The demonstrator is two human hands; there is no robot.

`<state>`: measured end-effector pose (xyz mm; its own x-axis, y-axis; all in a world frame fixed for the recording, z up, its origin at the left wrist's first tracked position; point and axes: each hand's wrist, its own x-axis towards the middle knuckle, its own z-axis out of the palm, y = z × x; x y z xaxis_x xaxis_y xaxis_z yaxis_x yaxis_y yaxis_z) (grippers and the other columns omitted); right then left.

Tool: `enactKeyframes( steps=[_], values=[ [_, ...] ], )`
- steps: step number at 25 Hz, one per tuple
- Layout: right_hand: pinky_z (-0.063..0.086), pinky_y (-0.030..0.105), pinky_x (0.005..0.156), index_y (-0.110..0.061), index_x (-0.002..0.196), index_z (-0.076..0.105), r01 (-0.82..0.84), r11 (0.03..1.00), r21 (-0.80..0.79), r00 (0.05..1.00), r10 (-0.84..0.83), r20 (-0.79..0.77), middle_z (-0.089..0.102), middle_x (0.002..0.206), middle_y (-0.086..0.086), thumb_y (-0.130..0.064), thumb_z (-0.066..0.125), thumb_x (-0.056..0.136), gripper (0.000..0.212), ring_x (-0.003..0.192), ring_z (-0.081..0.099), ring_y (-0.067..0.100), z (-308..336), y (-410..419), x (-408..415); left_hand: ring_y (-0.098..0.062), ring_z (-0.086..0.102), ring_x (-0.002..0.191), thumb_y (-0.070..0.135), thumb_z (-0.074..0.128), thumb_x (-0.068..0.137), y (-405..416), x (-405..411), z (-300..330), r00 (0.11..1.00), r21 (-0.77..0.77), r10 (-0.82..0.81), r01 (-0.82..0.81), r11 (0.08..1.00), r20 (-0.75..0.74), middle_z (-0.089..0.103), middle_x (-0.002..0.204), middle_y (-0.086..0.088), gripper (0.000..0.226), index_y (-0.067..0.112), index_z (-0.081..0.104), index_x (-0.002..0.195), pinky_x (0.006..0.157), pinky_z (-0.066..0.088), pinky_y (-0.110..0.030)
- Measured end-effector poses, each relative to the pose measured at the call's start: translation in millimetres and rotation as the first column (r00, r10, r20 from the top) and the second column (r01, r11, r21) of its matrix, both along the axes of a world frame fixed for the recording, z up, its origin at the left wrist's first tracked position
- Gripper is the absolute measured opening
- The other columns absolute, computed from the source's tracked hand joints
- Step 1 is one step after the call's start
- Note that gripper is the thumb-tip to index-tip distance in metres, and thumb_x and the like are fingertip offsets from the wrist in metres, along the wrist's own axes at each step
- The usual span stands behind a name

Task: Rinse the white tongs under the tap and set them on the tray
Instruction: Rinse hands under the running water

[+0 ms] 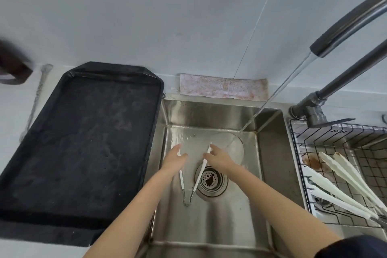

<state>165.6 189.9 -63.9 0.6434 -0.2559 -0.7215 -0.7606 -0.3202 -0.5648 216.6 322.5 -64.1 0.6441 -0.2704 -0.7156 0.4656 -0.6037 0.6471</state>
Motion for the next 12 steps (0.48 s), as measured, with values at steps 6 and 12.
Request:
enactKeyframes(
  steps=[6, 12],
  values=[
    [0.029, 0.034, 0.112, -0.010, 0.149, 0.020, -0.212, 0.942, -0.260, 0.969, 0.238, 0.072, 0.031, 0.154, 0.011, -0.027, 0.044, 0.095, 0.061, 0.140, 0.033, 0.028, 42.2, -15.5, -28.2, -0.021, 0.021, 0.144, 0.019, 0.044, 0.094, -15.3, -15.0, 44.5, 0.894, 0.134, -0.364, 0.340, 0.931, 0.261, 0.019, 0.157, -0.005, 0.061, 0.012, 0.016, 0.148, 0.113, 0.020, -0.026],
    [0.032, 0.044, 0.113, -0.015, 0.146, 0.030, -0.253, 0.855, -0.453, 0.940, 0.328, 0.093, 0.038, 0.150, 0.010, -0.031, 0.049, 0.090, 0.061, 0.138, 0.035, 0.029, 76.9, -51.8, -70.5, -0.027, 0.014, 0.146, 0.035, 0.046, 0.091, -43.2, -35.7, 72.0, 0.690, 0.409, -0.649, 0.517, 0.752, 0.320, 0.012, 0.159, -0.009, 0.072, 0.014, 0.009, 0.149, 0.118, 0.017, -0.046]
  ],
)
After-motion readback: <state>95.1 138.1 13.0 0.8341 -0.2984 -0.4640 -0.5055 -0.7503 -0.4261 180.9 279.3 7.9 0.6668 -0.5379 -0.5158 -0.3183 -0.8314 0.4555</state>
